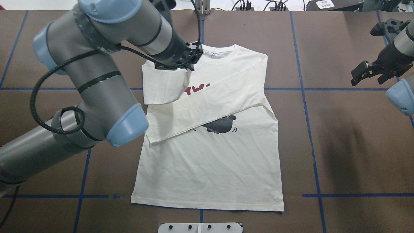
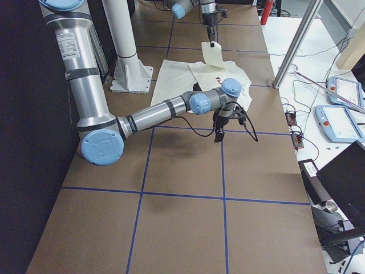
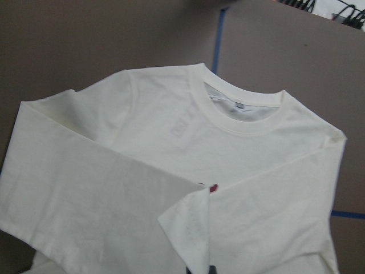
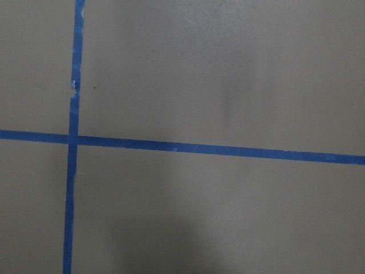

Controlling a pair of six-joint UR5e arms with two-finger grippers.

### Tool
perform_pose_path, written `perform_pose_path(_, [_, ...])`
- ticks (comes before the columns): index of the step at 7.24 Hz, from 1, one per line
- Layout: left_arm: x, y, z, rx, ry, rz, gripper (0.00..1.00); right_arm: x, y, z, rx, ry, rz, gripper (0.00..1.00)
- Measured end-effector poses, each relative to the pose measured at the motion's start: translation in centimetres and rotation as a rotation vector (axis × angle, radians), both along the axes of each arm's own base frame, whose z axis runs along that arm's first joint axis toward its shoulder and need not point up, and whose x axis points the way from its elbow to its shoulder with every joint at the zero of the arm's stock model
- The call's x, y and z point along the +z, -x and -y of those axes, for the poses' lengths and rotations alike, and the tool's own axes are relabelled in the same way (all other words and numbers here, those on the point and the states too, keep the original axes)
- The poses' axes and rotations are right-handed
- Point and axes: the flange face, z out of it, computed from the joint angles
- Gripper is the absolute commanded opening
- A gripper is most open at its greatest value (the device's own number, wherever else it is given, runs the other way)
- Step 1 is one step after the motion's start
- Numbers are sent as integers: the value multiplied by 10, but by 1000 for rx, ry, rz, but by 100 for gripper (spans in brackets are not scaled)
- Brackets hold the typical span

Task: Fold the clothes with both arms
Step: 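Lift the sleeve with the left gripper and fold it over the first sleeve, then release and withdraw the left gripper while the right gripper moves toward the hem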

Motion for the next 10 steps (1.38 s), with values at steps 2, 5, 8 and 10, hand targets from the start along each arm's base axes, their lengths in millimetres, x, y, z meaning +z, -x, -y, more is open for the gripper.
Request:
perform_pose_path(2, [-25,-60,-31,-1,18,0,0,1,0,0,3,5,-1,100])
perform_pose_path(5, [-40,-132,-32,-17,37,-13,4,1,0,1,5,9,-1,100])
perform_pose_path(8, [-29,-247,-56,-52,37,-9,100,1,2,1,5,11,-1,100])
perform_pose_path(10, [-26,-269,-84,-65,3,-40,100,-3,6,2,2,8,3,100])
